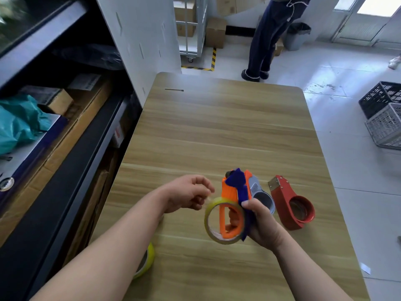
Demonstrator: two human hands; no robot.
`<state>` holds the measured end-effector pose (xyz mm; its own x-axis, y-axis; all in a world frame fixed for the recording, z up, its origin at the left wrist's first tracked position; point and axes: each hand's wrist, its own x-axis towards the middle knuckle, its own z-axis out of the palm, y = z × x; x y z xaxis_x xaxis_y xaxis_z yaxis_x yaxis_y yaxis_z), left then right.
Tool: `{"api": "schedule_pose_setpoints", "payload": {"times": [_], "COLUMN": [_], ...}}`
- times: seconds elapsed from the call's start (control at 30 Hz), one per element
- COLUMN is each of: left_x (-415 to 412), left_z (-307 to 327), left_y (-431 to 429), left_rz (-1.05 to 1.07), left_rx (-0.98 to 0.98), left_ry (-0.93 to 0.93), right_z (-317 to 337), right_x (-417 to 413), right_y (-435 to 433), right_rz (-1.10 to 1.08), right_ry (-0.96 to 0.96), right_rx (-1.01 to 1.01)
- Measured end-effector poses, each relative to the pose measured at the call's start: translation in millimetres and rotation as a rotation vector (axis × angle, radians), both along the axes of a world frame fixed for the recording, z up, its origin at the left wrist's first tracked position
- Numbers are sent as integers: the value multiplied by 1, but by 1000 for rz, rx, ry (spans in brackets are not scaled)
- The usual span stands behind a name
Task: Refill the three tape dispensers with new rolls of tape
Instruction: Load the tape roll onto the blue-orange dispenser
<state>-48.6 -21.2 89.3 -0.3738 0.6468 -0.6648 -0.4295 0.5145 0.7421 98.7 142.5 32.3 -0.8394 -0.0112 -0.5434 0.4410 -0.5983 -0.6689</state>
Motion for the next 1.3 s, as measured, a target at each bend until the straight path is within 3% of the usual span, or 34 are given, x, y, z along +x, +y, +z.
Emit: {"api": "schedule_pose_setpoints", "payload": {"times": [0.13, 0.33, 0.5, 0.67, 1.03, 1.3], "left_x": [3, 10, 11, 10, -16, -28], "left_z": [5, 3, -4, -2, 12, 30], "left_y": [2, 4, 6, 12, 12, 14], "left_rz": [40, -23, 26, 150, 230, 47], "left_rx": [121, 88, 101, 45, 69, 83], "left_ry": [-78, 341, 394, 606, 537, 541], "right_z": [-2, 2, 8, 17, 24, 23], "right_x": [0, 1, 3, -2, -6, -4], "right_y": [4, -1, -4, -9, -10, -12], "right_rz": [-45, -48, -37, 34, 87, 76], "right_ry": [-68, -79, -114, -102, -95, -85], "right_rx": [-116, -192, -178, -196, -180, -253]}}
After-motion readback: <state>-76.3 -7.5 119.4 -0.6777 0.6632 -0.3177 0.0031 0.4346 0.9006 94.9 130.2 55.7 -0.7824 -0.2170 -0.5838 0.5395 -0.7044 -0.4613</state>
